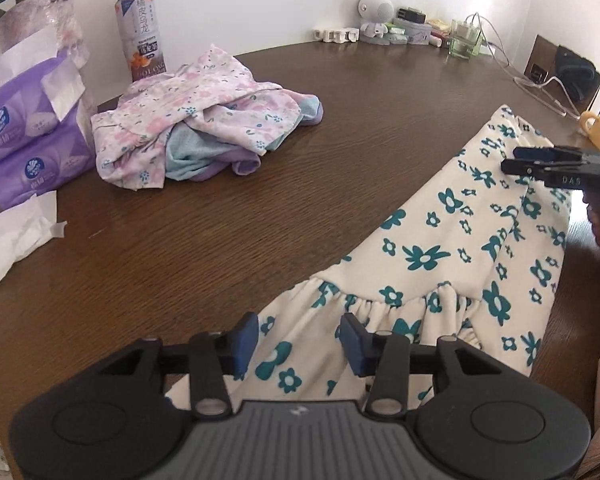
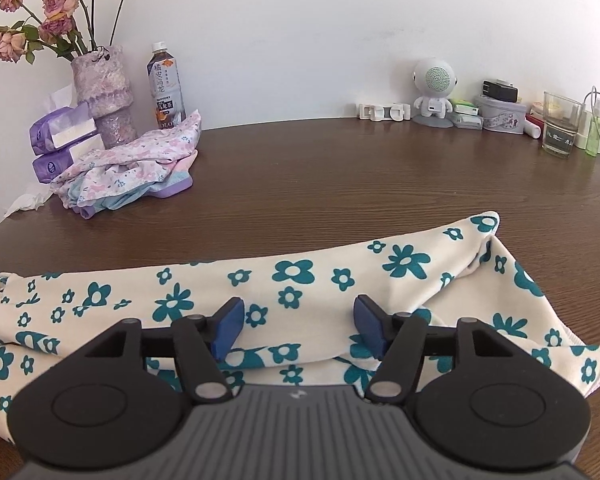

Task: Fold clothes
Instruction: 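Release and pinch the ruffled hem again with the left gripper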

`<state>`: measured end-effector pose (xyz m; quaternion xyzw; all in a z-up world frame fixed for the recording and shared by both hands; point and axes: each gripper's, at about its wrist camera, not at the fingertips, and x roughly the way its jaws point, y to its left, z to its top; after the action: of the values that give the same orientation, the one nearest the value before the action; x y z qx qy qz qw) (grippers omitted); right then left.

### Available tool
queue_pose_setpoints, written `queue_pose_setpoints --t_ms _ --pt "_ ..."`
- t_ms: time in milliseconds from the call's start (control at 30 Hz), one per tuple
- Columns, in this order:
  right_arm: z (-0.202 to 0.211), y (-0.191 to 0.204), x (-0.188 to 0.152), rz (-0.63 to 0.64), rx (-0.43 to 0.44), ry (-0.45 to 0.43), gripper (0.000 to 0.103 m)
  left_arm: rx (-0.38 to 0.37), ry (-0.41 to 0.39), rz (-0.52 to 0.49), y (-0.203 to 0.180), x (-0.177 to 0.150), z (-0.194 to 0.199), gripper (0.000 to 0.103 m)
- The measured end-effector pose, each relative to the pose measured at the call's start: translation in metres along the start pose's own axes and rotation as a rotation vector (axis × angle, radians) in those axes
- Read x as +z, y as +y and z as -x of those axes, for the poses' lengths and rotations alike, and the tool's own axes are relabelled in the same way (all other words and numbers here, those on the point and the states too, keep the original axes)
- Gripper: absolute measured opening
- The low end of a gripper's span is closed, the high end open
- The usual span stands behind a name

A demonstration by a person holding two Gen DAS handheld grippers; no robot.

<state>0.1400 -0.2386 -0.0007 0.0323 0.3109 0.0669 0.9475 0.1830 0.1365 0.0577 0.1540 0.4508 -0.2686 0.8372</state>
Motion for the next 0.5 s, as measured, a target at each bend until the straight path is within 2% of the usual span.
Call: queue_pose_setpoints --t_ms 67,100,167,233,333,400,500 --pt "0.000 -0.001 0.000 -0.003 0.006 -0.001 0.063 -0.001 0.008 -0.018 -0.001 -0.001 -0.004 0.042" --pt "0.000 -0.001 0.000 -0.006 0.008 -0.001 0.063 -0.014 0.011 -0.029 -0.002 0.000 -0.005 0.038" --pt "0.000 -0.002 0.000 -0.011 0.011 -0.002 0.063 -0.044 0.026 -0.034 -0.002 0.001 -0.005 0.020" --pt "0.000 -0.002 0.000 -0.011 0.012 -0.002 0.063 -0.075 0.049 -0.003 0.001 0.001 -0.004 0.010" --pt "0.000 -0.003 0.000 -0.016 0.016 -0.002 0.063 -0.117 0.060 0.120 0.015 -0.001 0.000 0.011" --pt "0.000 -0.003 0.000 -0.018 0.019 -0.001 0.064 -0.105 0.021 0.198 0.026 -0.004 0.008 0.018" --pt "0.000 -0.003 0.001 -0.016 0.022 0.000 0.065 -0.066 -0.044 0.235 0.033 -0.010 0.027 0.032"
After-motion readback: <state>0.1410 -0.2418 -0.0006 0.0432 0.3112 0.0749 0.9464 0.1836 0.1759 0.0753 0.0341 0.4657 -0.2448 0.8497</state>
